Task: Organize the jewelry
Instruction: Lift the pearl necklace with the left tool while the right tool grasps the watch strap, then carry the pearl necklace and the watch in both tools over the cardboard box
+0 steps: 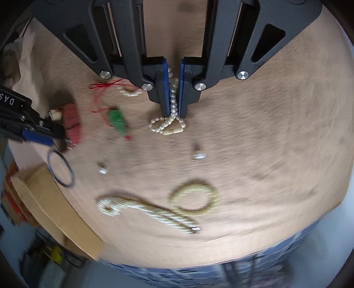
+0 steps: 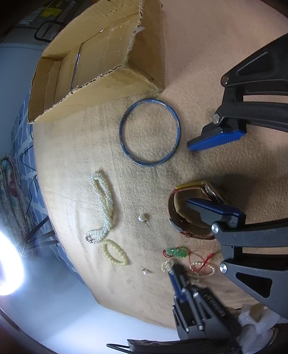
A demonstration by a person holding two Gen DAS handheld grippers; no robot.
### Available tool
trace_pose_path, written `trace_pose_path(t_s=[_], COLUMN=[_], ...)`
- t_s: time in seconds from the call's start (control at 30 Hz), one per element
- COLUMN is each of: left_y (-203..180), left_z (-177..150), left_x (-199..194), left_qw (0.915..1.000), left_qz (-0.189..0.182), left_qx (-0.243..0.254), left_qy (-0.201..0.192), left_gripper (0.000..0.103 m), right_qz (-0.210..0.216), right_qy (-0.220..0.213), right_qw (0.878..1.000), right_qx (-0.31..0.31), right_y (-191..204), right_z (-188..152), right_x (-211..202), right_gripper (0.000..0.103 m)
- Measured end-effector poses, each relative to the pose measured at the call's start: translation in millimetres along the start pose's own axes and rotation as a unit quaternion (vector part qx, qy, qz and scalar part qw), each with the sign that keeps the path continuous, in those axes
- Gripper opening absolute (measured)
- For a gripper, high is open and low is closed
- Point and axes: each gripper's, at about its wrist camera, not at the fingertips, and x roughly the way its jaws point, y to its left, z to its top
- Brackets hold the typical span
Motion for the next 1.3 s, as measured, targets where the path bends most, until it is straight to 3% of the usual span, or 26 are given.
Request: trace_pose_path(t_s=[0.13, 0.27, 0.5, 0.93, 1.3], left_y=[33.1, 49.6, 57.8, 31.8, -38.4], left_z=[-6.0, -14.1, -30.6, -27.5, 11.6], left_x=[-6.5, -19.1, -57.0, -135.7, -171.7], left_qw=[0.9971, 0.9942, 0.9904, 0.9864, 0.979], left_qz=[-0.04, -0.047, -0.059, -0.069, -0.114], left_qx=[-0.065, -0.093, -0.106, -0.06, -0.002], left_qy=[-0.006, -0.026, -0.067, -0.137, -0.169], left_gripper=[0.006, 0.005, 0.005, 0.005, 0.005], right_qz=[-0.002, 0.004, 0.013, 0.022, 0.019], right_qy=[0.002, 0.001, -0.016, -0.055, -0.112], right_qw=[1.0, 1.0, 1.0, 0.998, 0.993], right_qx=[-0.002, 0.0, -0.008, -0.031, -0.025], right_y=[-3.2, -7.1, -6.0, 0.4, -36.7], right_z=[-0.3, -2.6, -9.5, -17.7, -6.4], right_x=[-0.2, -1.7, -17.0, -56.3, -119.9], right_gripper=[0.027, 0.011, 0.002, 0.001, 0.001])
